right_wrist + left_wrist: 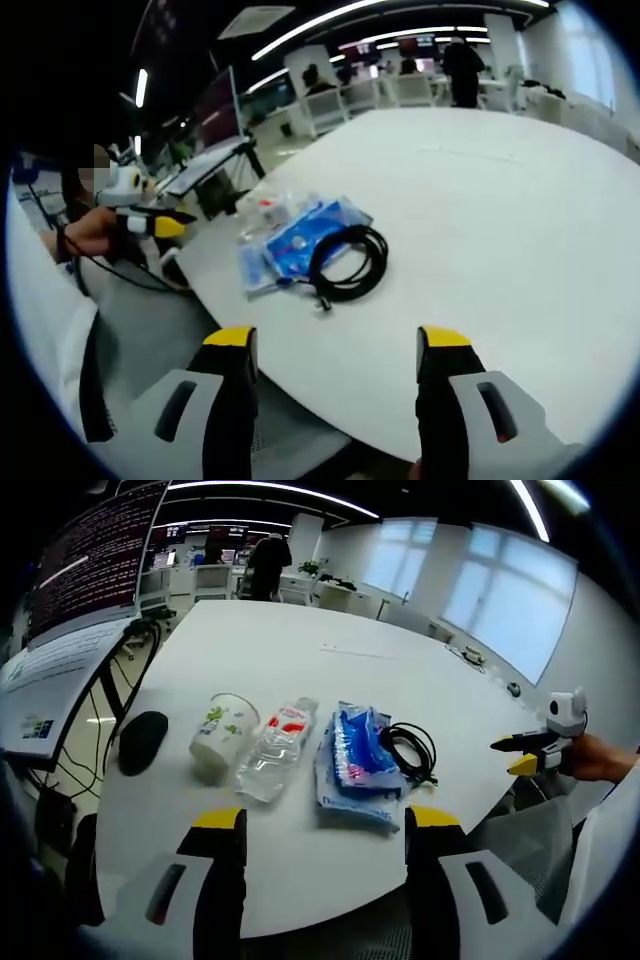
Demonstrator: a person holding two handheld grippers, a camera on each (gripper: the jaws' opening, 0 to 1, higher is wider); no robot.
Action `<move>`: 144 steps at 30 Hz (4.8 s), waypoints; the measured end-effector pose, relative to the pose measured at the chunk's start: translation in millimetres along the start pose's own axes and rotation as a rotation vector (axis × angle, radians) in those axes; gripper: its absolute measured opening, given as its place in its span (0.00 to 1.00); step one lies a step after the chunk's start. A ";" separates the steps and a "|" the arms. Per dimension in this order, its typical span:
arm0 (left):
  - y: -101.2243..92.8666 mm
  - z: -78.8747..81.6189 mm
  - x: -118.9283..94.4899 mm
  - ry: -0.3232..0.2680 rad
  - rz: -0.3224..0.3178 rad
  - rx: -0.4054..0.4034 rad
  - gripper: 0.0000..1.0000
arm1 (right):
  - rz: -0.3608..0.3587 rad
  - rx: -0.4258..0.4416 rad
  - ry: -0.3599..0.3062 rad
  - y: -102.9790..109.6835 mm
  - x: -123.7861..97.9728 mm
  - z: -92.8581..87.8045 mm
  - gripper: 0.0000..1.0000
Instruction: Arrange the tabletop items into an orderly group along one side of the table until the central work area is clear of visible clutter.
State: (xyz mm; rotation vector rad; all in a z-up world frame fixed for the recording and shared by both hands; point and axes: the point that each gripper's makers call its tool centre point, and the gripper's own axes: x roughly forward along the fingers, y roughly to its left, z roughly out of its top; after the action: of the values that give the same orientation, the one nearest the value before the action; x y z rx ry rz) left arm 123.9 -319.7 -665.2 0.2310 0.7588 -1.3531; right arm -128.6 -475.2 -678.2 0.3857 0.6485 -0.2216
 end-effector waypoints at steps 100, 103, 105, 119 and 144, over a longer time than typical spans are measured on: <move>22.3 21.3 132.6 0.435 0.046 0.364 0.35 | 0.023 0.071 -0.008 5.8 5.3 -13.9 0.60; 21.7 13.2 123.2 0.441 0.055 0.325 0.35 | 0.029 0.067 -0.009 6.1 6.7 -13.8 0.59; 21.5 8.3 117.7 0.444 0.064 0.312 0.35 | 0.034 0.062 -0.009 7.3 7.6 -13.1 0.59; 16.4 -16.1 93.0 0.440 0.097 0.274 0.35 | 0.074 0.031 -0.001 15.1 15.9 -7.5 0.59; 17.3 -45.8 70.3 0.515 0.090 0.226 0.37 | 0.102 0.009 0.004 22.8 21.2 -5.0 0.59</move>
State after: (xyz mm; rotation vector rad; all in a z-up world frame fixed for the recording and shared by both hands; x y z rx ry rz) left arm 125.4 -345.4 -746.8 0.8053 1.0057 -1.3053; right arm -107.5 -454.2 -688.7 0.4268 0.6306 -0.1262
